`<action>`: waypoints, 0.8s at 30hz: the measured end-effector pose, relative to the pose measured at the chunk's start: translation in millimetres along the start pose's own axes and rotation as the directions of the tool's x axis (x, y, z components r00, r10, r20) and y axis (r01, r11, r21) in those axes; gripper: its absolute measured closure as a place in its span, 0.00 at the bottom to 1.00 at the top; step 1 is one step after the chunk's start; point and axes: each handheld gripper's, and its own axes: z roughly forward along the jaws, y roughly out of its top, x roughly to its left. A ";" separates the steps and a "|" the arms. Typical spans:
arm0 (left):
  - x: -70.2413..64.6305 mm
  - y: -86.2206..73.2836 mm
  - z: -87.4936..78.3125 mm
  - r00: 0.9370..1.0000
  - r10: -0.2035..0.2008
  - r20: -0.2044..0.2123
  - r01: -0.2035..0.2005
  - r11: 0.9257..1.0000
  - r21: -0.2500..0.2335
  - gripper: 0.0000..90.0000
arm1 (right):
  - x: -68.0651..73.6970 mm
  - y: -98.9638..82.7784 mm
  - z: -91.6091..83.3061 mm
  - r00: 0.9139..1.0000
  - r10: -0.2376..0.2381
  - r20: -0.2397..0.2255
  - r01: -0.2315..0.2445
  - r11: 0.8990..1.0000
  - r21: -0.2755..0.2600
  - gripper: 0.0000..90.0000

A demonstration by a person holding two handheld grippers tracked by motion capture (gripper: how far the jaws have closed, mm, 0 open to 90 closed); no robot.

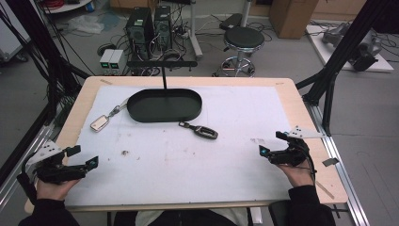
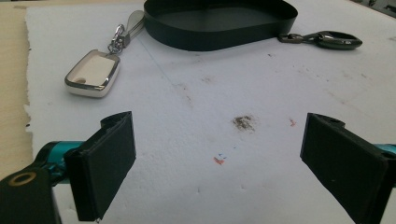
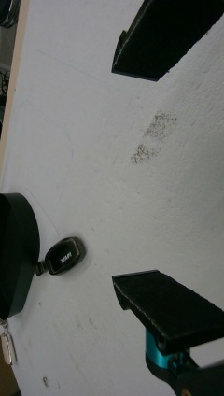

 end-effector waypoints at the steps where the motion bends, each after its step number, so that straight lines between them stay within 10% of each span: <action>1: -0.9 0.5 1.0 1.000 0.004 0.000 -0.004 1.000 0.002 0.12 | 1.0 0.0 0.7 1.000 0.002 -0.002 -0.002 1.000 0.004 0.01; 24: -7.0 5.7 16.3 0.999 0.048 0.015 -0.049 0.997 0.060 0.12 | 5.1 -3.0 6.1 1.000 -0.016 -0.007 0.016 0.999 0.028 0.01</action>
